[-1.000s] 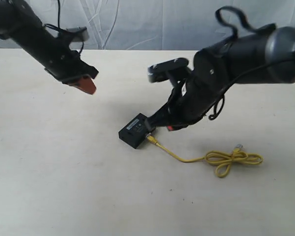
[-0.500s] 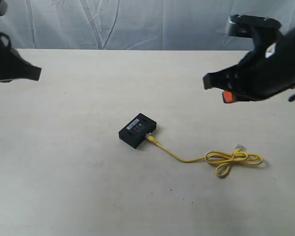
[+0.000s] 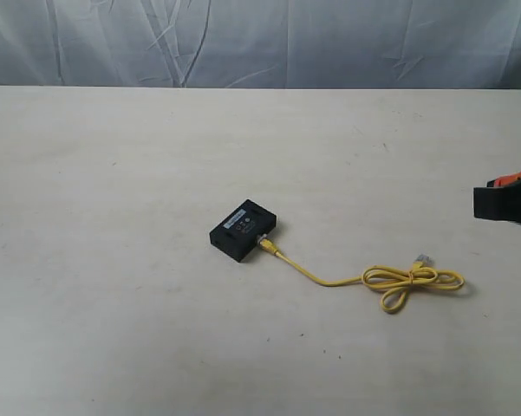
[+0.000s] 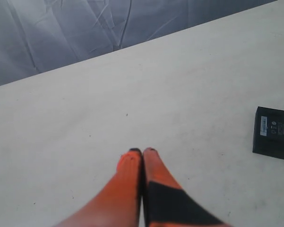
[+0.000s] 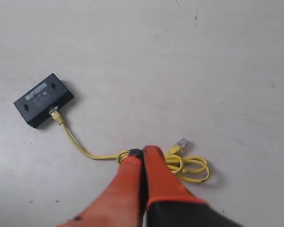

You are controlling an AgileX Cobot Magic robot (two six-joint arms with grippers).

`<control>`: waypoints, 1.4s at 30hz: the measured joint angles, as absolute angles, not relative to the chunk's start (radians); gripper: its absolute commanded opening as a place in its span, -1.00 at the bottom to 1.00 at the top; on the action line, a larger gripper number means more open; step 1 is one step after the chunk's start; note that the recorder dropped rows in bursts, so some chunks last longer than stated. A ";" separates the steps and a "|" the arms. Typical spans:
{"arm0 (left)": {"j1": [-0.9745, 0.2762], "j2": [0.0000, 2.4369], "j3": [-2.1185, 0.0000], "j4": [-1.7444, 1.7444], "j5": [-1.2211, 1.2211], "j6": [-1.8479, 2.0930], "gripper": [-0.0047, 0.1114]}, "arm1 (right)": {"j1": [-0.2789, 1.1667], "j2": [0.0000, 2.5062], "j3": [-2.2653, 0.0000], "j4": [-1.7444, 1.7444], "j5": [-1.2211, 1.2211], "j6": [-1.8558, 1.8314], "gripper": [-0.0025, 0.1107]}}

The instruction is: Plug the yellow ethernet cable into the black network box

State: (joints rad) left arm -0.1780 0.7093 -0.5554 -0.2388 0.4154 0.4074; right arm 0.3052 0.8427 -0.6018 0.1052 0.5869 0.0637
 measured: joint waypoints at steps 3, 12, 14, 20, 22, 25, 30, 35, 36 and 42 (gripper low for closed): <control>-0.178 0.709 -0.555 -0.239 0.417 0.407 -0.92 | 0.305 0.775 -0.600 0.109 0.589 0.064 -0.96; -0.178 0.709 -0.555 -0.237 0.419 0.407 -0.92 | 0.167 0.483 -0.596 0.098 0.588 0.064 -0.96; -0.178 0.709 -0.555 -0.237 0.419 0.407 -0.92 | 0.125 0.420 -0.570 0.087 0.578 0.064 -0.96; -0.178 0.709 -0.555 -0.237 0.419 0.407 -0.92 | 0.076 0.216 -0.393 0.005 0.534 0.059 -0.96; -0.178 0.709 -0.555 -0.237 0.419 0.407 -0.92 | 0.076 0.146 -0.321 -0.026 0.534 0.059 -0.96; -0.178 0.709 -0.555 -0.237 0.419 0.407 -0.92 | 0.075 0.065 -0.228 -0.041 0.536 0.059 -0.96; -0.178 0.709 -0.555 -0.237 0.419 0.407 -0.92 | 0.075 0.006 -0.183 -0.043 0.500 0.059 -0.96; -0.178 0.709 -0.555 -0.237 0.419 0.407 -0.92 | 0.075 0.006 -0.130 -0.040 0.445 0.059 -0.96; -0.178 0.709 -0.555 -0.237 0.419 0.407 -0.92 | 0.075 0.006 -0.111 -0.035 0.438 0.059 -0.96; -0.178 0.709 -0.555 -0.237 0.419 0.407 -0.92 | 0.075 0.006 -0.005 -0.017 0.380 0.057 -0.96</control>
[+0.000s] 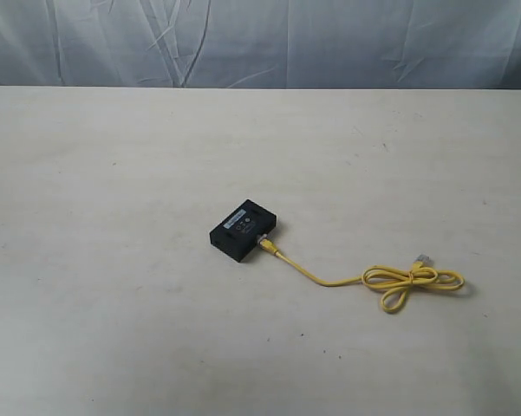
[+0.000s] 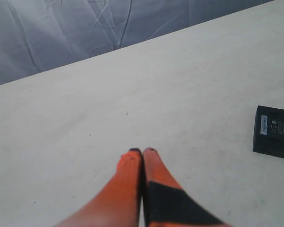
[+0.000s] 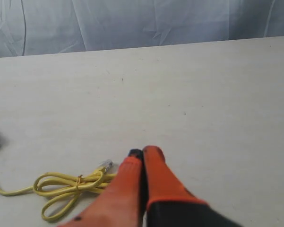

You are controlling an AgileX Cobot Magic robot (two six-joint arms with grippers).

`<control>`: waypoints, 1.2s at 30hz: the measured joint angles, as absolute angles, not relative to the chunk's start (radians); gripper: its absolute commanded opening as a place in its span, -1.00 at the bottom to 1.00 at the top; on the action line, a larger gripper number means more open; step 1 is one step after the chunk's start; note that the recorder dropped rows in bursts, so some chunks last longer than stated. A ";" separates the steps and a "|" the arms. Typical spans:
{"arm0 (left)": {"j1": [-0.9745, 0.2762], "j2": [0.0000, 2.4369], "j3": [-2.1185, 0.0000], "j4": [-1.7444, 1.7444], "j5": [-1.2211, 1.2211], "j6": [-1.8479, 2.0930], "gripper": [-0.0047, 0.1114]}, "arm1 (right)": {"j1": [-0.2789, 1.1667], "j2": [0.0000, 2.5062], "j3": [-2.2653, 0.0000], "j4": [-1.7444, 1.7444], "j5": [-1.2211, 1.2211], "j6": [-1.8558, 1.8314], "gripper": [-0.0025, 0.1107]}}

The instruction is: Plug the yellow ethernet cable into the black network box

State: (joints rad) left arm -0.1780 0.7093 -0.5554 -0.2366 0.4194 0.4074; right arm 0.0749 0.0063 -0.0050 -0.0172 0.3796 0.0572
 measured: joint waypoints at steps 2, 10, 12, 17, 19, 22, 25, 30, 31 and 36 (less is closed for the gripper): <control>-0.178 0.709 -0.555 -0.237 0.419 0.407 -0.92 | 0.075 0.006 -0.005 -0.017 0.376 0.057 -0.96; -0.178 0.709 -0.555 -0.237 0.419 0.407 -0.92 | 0.075 0.006 -0.005 -0.017 0.373 0.057 -0.96; -0.178 0.709 -0.555 -0.237 0.419 0.407 -0.92 | 0.075 0.006 -0.005 -0.017 0.373 0.057 -0.96; -0.178 0.709 -0.555 -0.237 0.419 0.407 -0.92 | 0.075 0.006 -0.005 -0.015 0.373 0.057 -0.96; -0.178 0.709 -0.555 -0.237 0.419 0.407 -0.92 | 0.075 0.006 -0.005 -0.015 0.373 0.057 -0.96; -0.178 0.709 -0.555 -0.231 0.419 0.407 -0.92 | 0.075 0.006 -0.005 -0.015 0.373 0.057 -0.96; -0.178 0.703 -0.545 -0.184 0.415 0.411 -0.92 | 0.075 0.006 -0.005 -0.015 0.373 0.057 -0.96; -0.143 0.633 -0.440 -0.177 0.343 0.409 -0.92 | 0.075 0.006 -0.005 -0.015 0.371 0.057 -0.96; -0.138 0.606 -0.406 -0.177 0.312 0.409 -0.92 | 0.075 0.006 -0.005 -0.015 0.371 0.057 -0.96; -0.126 0.435 -0.239 -0.170 0.180 0.409 -0.92 | 0.075 0.006 -0.005 -0.013 0.371 0.057 -0.96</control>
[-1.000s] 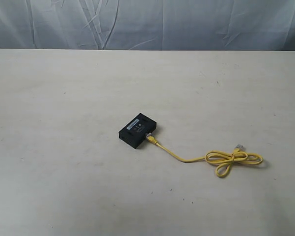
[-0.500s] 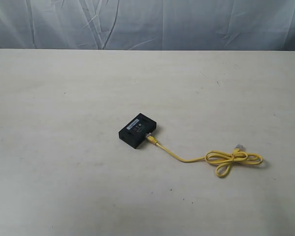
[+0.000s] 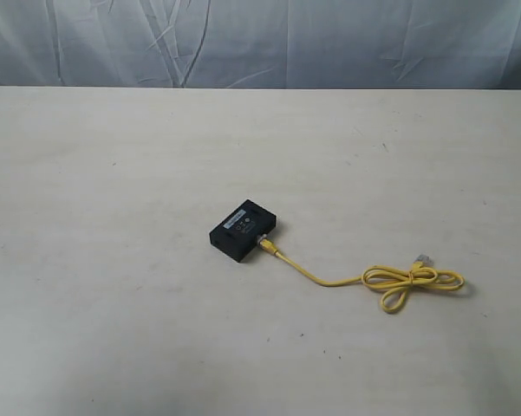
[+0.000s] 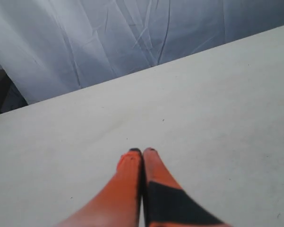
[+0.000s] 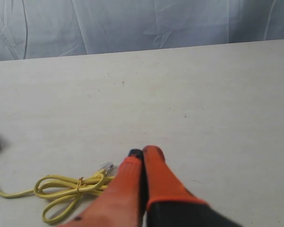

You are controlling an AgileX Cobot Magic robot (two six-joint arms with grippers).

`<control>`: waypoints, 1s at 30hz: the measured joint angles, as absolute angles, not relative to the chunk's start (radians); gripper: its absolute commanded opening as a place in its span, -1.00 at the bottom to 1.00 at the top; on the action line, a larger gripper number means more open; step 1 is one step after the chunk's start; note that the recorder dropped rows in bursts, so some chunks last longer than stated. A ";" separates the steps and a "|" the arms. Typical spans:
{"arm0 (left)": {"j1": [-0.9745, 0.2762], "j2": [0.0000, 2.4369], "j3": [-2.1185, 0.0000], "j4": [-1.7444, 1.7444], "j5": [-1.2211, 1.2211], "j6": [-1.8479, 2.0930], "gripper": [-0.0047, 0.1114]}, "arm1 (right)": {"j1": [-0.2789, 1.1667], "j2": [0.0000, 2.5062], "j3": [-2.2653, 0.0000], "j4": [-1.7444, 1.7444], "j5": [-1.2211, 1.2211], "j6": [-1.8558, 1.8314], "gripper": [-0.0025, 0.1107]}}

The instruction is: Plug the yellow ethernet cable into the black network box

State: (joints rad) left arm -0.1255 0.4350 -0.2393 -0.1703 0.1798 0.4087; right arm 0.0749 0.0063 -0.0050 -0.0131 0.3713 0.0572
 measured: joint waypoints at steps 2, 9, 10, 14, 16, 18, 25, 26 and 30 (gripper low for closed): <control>-0.126 0.346 -0.173 -0.169 0.159 0.409 -0.92 | 0.075 0.006 -0.005 -0.013 0.371 0.057 -0.96; -0.126 0.074 -0.012 -0.164 0.150 0.407 -0.92 | 0.075 0.006 -0.005 -0.013 0.371 0.057 -0.96; -0.126 0.038 -0.007 -0.157 0.167 0.407 -0.92 | 0.075 0.006 -0.005 -0.013 0.371 0.057 -0.96; -0.126 0.009 -0.005 -0.132 0.208 0.407 -0.92 | 0.075 0.006 -0.005 -0.013 0.371 0.057 -0.96; -0.126 0.007 -0.005 -0.120 0.224 0.407 -0.92 | 0.075 0.006 -0.005 -0.013 0.371 0.057 -0.96; -0.126 0.007 -0.005 -0.115 0.231 0.407 -0.92 | 0.075 0.006 -0.005 -0.013 0.371 0.057 -0.96; -0.126 0.005 -0.005 -0.107 0.235 0.390 -0.92 | 0.075 0.006 -0.005 -0.013 0.371 0.057 -0.96; -0.126 0.005 -0.005 -0.105 0.235 0.368 -0.92 | 0.075 0.006 -0.005 -0.013 0.371 0.057 -0.96; -0.126 0.005 -0.005 -0.035 0.235 0.227 -0.92 | 0.075 0.006 -0.005 -0.013 0.371 0.057 -0.96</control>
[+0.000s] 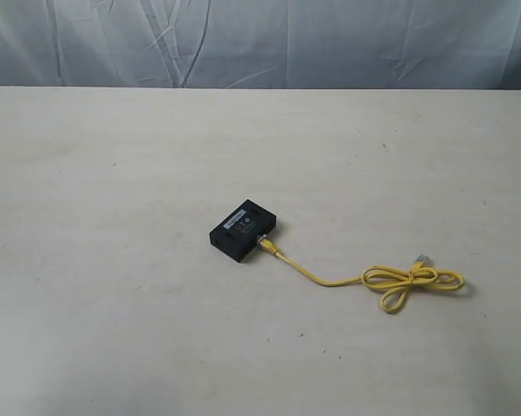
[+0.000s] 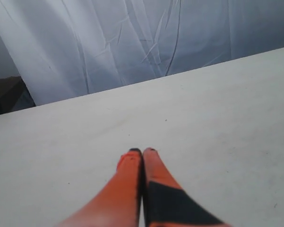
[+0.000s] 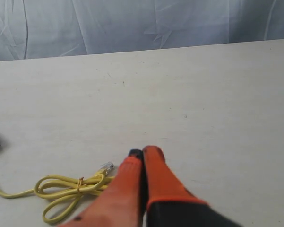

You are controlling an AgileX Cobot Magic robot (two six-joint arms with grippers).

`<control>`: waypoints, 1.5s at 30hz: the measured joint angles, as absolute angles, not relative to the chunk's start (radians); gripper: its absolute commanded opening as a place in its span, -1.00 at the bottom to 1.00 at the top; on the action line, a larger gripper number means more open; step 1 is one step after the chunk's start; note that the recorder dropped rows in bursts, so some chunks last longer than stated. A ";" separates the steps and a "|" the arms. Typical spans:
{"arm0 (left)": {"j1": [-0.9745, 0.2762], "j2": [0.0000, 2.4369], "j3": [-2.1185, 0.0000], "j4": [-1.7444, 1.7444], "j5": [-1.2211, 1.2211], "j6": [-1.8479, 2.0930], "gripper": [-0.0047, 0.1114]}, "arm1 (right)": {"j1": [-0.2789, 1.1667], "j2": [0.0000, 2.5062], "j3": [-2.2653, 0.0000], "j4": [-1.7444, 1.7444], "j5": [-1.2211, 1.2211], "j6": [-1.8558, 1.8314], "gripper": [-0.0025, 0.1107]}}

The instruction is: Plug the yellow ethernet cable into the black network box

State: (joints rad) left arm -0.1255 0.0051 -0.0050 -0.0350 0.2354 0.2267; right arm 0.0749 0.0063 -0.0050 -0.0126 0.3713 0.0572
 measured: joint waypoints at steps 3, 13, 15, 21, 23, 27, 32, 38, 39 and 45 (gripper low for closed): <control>-0.126 0.005 -0.005 -0.019 0.235 0.156 -0.92 | 0.075 0.006 -0.005 -0.009 0.371 0.057 -0.96; -0.126 0.005 -0.005 0.000 0.235 0.041 -0.92 | 0.075 0.006 -0.005 -0.007 0.371 0.057 -0.96; -0.126 0.005 -0.005 0.000 0.235 0.036 -0.92 | 0.075 0.006 -0.003 -0.007 0.371 0.057 -0.96; -0.126 0.005 -0.005 0.000 0.235 0.030 -0.92 | 0.075 0.006 -0.003 -0.007 0.371 0.057 -0.96; -0.126 0.005 -0.005 0.000 0.235 0.030 -0.92 | 0.075 0.006 -0.003 -0.007 0.371 0.057 -0.96; -0.126 0.005 -0.005 0.000 0.235 0.030 -0.92 | 0.075 0.006 -0.003 -0.007 0.371 0.057 -0.96; -0.105 0.005 -0.005 0.000 0.235 0.030 -0.92 | 0.075 0.006 -0.003 -0.007 0.371 0.057 -0.96; -0.048 0.005 -0.005 0.000 0.235 0.030 -0.92 | 0.075 0.006 -0.003 -0.007 0.371 0.057 -0.96; -0.042 0.005 -0.005 0.000 0.235 0.030 -0.92 | 0.075 0.006 -0.003 -0.007 0.371 0.057 -0.96; -0.029 0.005 -0.005 0.000 0.235 0.030 -0.92 | 0.075 0.006 -0.003 -0.007 0.371 0.057 -0.96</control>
State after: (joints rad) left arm -0.0290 0.0051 -0.0050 0.0000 0.2354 0.0302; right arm 0.0749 0.0063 -0.0033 -0.0066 0.3713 0.0572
